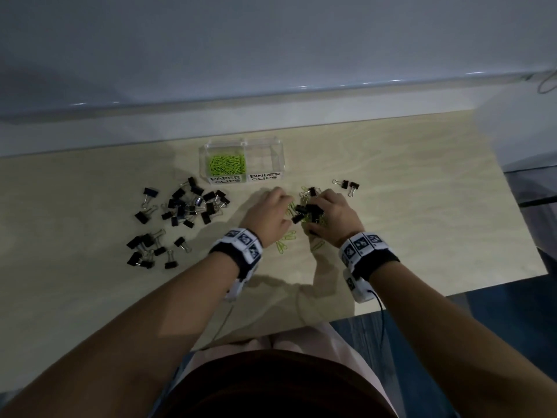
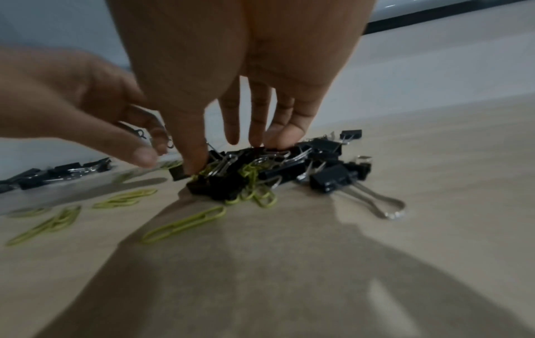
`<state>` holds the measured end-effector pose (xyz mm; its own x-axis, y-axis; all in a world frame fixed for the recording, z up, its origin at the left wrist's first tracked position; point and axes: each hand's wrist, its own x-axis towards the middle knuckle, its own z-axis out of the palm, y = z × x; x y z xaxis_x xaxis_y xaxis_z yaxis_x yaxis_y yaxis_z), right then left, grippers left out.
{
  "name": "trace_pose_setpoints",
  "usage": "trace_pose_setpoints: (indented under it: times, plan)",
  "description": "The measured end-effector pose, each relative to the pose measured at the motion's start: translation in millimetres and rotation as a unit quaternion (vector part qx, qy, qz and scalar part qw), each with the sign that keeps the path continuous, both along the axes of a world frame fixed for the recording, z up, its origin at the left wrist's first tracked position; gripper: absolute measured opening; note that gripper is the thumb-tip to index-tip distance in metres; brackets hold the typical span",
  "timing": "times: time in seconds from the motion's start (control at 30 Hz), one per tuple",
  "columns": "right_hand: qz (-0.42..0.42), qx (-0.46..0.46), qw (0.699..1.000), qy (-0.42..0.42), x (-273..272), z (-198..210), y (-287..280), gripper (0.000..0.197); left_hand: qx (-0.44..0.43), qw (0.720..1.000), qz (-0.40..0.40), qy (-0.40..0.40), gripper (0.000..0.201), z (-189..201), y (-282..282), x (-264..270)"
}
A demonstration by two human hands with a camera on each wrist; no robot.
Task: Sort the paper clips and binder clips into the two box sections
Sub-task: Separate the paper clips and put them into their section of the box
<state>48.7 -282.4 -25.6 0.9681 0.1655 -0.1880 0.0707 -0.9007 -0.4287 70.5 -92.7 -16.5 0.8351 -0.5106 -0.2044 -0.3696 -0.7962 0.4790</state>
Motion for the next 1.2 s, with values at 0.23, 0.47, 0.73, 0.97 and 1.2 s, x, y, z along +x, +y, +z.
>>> trace_pose_setpoints:
  times: [0.23,0.47,0.73,0.97,1.2]
  plan:
    - [-0.026,0.026,0.999,-0.004,9.8,-5.6,3.1,0.018,0.05,0.998,-0.025,0.022,0.04,-7.6,-46.6,14.4]
    - [-0.181,0.179,0.966,-0.047,-3.2,0.9,-15.7,0.006,-0.113,0.99,0.064,0.053,0.032,2.7,-21.7,10.1]
    - [-0.355,0.148,0.923,-0.023,-6.8,8.8,-72.9,0.013,-0.219,0.941,0.256,0.039,0.02,2.0,56.8,0.8]
    - [-0.181,-0.025,0.978,-0.102,-14.9,2.5,-55.0,0.019,-0.107,0.946,0.306,-0.026,0.021,-9.5,117.0,-7.1]
    - [-0.068,-0.104,0.992,-0.018,-5.3,4.9,-16.1,0.025,-0.042,0.994,0.089,-0.046,0.033,2.0,38.9,-0.7]
